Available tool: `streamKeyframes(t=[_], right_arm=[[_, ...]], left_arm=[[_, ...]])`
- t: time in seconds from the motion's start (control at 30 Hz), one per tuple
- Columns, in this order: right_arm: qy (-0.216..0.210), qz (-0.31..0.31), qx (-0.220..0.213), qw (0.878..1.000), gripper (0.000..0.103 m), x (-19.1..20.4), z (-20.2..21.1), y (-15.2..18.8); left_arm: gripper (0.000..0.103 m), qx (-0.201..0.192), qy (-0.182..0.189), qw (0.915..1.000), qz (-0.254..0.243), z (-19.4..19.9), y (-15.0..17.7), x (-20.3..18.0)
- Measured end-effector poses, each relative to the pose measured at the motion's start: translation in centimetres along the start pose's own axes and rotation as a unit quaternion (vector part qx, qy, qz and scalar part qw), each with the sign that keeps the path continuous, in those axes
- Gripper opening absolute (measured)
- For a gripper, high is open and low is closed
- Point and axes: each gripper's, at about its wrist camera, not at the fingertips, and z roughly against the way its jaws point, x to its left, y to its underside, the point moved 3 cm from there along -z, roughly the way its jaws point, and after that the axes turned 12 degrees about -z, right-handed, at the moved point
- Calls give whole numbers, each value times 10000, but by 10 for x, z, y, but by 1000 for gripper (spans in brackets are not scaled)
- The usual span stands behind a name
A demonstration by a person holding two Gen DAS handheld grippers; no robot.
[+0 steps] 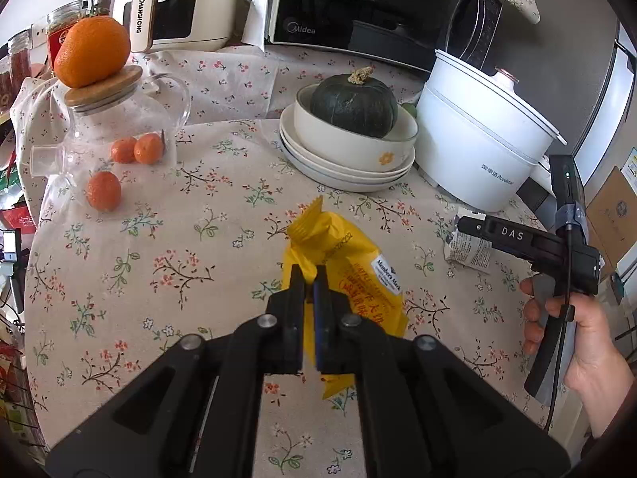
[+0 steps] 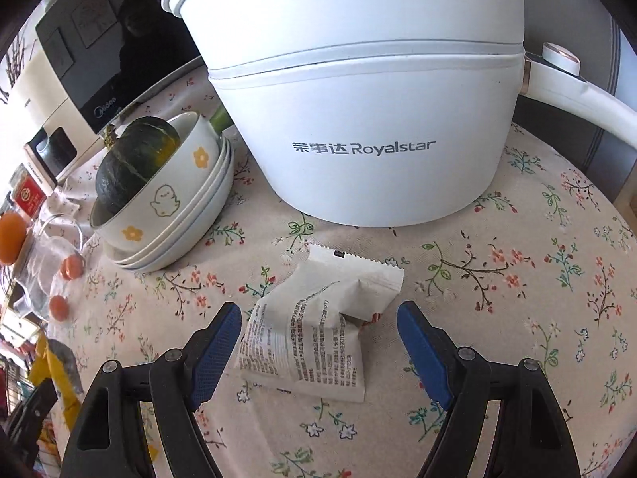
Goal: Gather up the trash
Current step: 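Grasp the white wrapper packet with the right gripper while the left gripper holds the wafer bag, then carry the wafer bag and wrapper to the white bin and release both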
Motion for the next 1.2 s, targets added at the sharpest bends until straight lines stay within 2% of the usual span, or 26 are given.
streamKeyframes(t=[0.03,0.07,0.23,0.7,1.03,1.2], right_arm=[[67,-33,-12,10000,57,-1,-3,1],[86,-47,-4,10000,48,-2,-5,3],[-89,241,-76,9996,38,-4,13,14],[-177,836,-245,9960,35,-43,134,44],[-326,1055,-406,9931,35,-83,218,72],[-439,1041,-264,9932,35,-106,241,90]], left_arm=[[4,12,-1,10000,25,0,1,2],[4,26,-15,10000,36,1,2,3],[4,48,-99,9999,0,10,5,-3],[4,-18,-251,9989,-384,81,18,-63],[4,-125,-28,9982,-590,134,47,-111],[4,-148,175,9972,-718,149,61,-137]])
